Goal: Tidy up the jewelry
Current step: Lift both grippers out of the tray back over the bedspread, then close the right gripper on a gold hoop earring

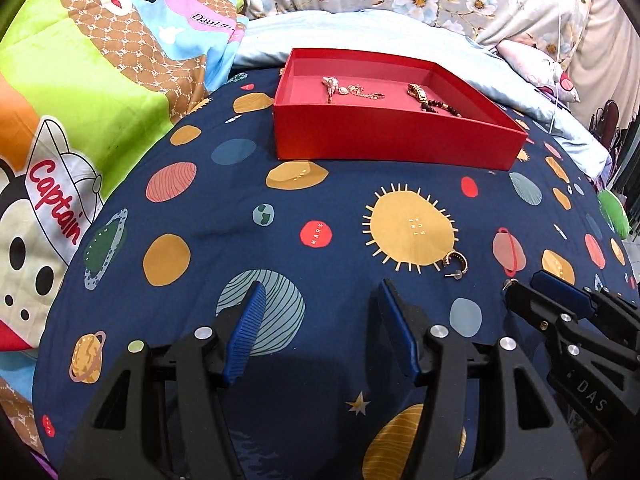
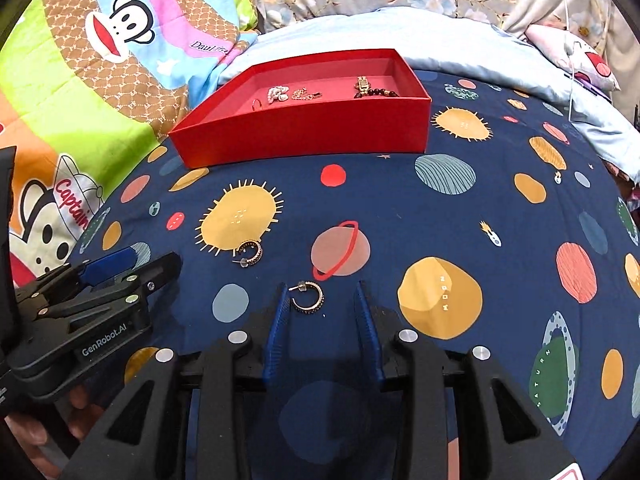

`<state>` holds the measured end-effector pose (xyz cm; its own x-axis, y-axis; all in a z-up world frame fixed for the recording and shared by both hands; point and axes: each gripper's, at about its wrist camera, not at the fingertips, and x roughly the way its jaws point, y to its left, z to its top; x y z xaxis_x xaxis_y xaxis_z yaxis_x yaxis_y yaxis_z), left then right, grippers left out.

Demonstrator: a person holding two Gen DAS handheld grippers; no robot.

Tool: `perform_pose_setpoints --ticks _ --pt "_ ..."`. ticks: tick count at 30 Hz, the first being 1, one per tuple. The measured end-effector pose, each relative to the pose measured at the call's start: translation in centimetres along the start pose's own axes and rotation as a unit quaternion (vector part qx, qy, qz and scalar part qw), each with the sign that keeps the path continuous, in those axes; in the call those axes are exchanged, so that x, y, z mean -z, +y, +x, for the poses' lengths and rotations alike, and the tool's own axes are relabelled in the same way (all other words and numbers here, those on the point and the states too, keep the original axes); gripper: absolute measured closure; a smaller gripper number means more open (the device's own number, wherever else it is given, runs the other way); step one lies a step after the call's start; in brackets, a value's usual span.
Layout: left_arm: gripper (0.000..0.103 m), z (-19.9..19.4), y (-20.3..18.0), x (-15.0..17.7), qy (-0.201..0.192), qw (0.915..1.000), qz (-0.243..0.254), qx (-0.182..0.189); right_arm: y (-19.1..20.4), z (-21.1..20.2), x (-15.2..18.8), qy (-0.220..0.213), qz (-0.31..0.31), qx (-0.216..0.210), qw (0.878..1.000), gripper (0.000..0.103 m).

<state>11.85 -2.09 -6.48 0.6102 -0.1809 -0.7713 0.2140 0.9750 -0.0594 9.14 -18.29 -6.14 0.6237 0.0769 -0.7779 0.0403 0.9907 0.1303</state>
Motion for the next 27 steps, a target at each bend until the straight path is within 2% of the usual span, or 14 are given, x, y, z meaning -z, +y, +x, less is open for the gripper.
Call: perform_pose_setpoints --ticks 5,14,27 --pt "0.046 0.0 -0.1 0.0 0.0 1.0 0.002 -0.001 0.8 0.3 0.0 0.002 -0.02 0.02 1.0 0.071" --pt "0.043 0.1 -0.5 0.0 0.001 1.0 0.007 0.0 0.7 0.4 -0.1 0.002 -0.018 0.027 0.999 0.086" --pt "0.043 0.7 -4.2 -1.2 -0.006 0.9986 0.037 0.037 -1.6 -1.0 0.0 -0.005 0.016 0.028 0.999 0.087"
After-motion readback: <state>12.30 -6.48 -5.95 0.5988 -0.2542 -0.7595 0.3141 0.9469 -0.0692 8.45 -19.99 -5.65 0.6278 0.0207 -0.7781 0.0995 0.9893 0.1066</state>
